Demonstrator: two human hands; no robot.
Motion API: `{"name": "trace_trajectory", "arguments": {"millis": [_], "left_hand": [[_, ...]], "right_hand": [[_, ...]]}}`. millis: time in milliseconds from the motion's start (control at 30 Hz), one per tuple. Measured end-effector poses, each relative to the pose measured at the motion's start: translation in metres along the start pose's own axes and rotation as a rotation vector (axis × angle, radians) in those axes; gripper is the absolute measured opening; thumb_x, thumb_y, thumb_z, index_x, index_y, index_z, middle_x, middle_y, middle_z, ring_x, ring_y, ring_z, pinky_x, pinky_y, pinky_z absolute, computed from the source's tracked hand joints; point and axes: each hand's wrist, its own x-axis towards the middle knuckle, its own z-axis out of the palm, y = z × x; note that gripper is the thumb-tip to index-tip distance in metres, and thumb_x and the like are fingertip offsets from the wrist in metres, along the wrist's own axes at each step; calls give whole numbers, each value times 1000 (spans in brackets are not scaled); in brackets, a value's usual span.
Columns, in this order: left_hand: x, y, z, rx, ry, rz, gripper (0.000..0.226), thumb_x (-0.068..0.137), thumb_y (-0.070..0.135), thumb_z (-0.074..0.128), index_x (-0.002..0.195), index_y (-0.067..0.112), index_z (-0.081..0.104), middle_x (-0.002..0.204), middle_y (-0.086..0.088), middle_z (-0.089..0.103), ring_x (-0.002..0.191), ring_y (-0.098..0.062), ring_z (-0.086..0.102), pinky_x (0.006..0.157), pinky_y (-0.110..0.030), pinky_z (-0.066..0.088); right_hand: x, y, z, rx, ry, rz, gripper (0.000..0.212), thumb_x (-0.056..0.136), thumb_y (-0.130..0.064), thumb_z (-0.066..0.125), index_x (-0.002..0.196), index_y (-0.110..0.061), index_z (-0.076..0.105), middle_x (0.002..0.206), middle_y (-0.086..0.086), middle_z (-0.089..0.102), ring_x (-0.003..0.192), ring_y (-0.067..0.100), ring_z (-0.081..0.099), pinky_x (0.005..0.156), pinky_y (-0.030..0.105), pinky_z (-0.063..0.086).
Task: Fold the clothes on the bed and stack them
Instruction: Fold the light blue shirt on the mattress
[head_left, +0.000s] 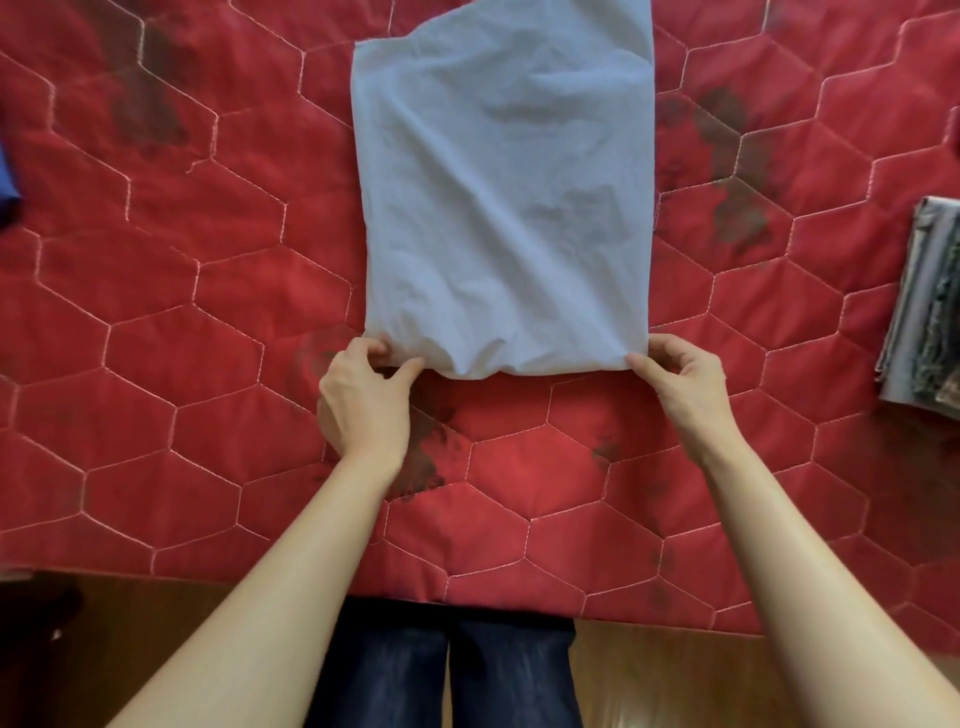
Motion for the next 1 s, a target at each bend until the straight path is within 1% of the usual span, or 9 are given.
{"name": "trace_trajectory", "arguments": {"millis": [200,300,467,567,633,733,800,900,1000], "left_hand": [[-2,11,17,-242,83,-81,17,82,30,73,95,21,68,98,1,64,78,-11,58,66,-19,32],[5,16,24,-250,87,-107,10,84,30,70,90,22,69,96,1,61,82,-13,58,64,-20,31],[8,19,27,-128,45,-42,13,92,25,61,96,14,68,107,-5,61,101,-25,54,72,-33,37],[2,17,19,-87,69,44,16,96,21,56,101,9,66,110,-9,62,106,-28,50,72,-22,26],[-4,15,8,-125,91,122,15,96,15,55,100,5,65,107,-11,65,104,-29,52,74,-20,25],[-6,6,-14,-228,109,175,11,96,18,55,98,11,63,94,-1,65,88,-18,52,73,-23,30],[-2,-6,-27,-284,89,207,8,95,23,56,95,19,62,84,10,62,77,-8,51,70,-22,34],[9,-24,-33,-293,5,234,6,94,27,58,88,29,59,74,18,58,65,4,51,61,-10,35],[18,-35,-26,-360,-121,186,16,94,20,61,83,32,57,77,16,60,66,9,52,68,-12,38]], "right_hand": [[0,2,4,7,39,-15,19,89,-9,63,93,-27,71,95,-6,74,88,4,64,85,17,48],[0,3,6,15,50,-9,19,89,-8,62,96,-24,71,95,-7,73,89,4,64,87,20,48],[-1,1,9,44,93,25,15,89,-10,64,100,-13,73,97,0,74,93,10,65,95,32,50],[-3,-4,7,86,93,22,17,89,-9,64,103,-10,73,99,2,74,94,12,66,94,31,52],[-3,-10,2,149,69,3,16,90,-5,63,102,-9,72,94,-2,74,88,8,67,85,24,53],[-3,-17,-8,206,55,-49,16,84,0,68,96,-11,72,83,-10,75,82,3,69,77,13,50],[-4,-19,-14,256,65,-61,17,79,0,73,92,-12,73,83,-7,76,80,5,69,76,14,50],[-4,-16,-16,301,74,-41,18,72,0,78,84,-13,73,79,-3,76,75,8,70,72,15,51],[-4,-4,-8,283,70,14,21,69,-1,80,82,-16,71,77,-3,75,74,9,68,73,19,53]]}}
